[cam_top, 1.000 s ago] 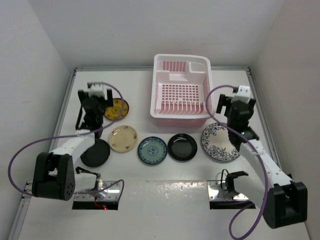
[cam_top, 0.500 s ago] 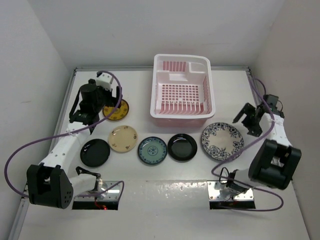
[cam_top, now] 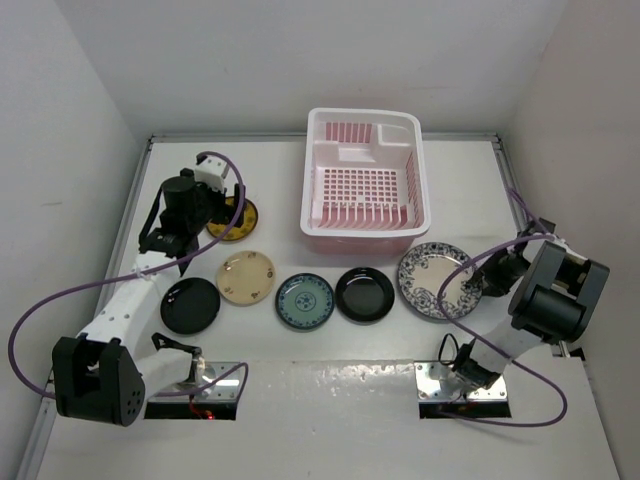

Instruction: Load the plates into the dish rack

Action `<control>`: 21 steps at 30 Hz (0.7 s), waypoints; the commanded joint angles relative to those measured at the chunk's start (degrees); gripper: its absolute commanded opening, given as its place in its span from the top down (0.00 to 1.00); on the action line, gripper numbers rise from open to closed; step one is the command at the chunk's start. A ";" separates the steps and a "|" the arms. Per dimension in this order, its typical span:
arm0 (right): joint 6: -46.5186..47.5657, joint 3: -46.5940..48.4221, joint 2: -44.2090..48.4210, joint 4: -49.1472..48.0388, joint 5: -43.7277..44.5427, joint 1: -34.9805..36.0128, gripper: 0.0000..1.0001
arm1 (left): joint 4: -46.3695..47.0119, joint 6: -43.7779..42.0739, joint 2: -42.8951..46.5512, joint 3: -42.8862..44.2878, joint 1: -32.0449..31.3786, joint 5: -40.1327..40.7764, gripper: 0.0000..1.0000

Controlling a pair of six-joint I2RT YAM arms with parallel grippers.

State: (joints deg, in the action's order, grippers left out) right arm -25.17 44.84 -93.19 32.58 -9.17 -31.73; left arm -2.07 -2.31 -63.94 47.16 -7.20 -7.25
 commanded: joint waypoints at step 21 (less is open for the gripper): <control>0.99 9.72 26.82 -2.44 24.85 6.84 1.00 | 4.08 -1.56 -2.41 1.27 0.52 -0.40 0.03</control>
State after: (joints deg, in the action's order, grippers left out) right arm -24.97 48.34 -68.95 31.42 1.93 -28.45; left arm -1.76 -2.83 -66.30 47.00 -7.05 -7.09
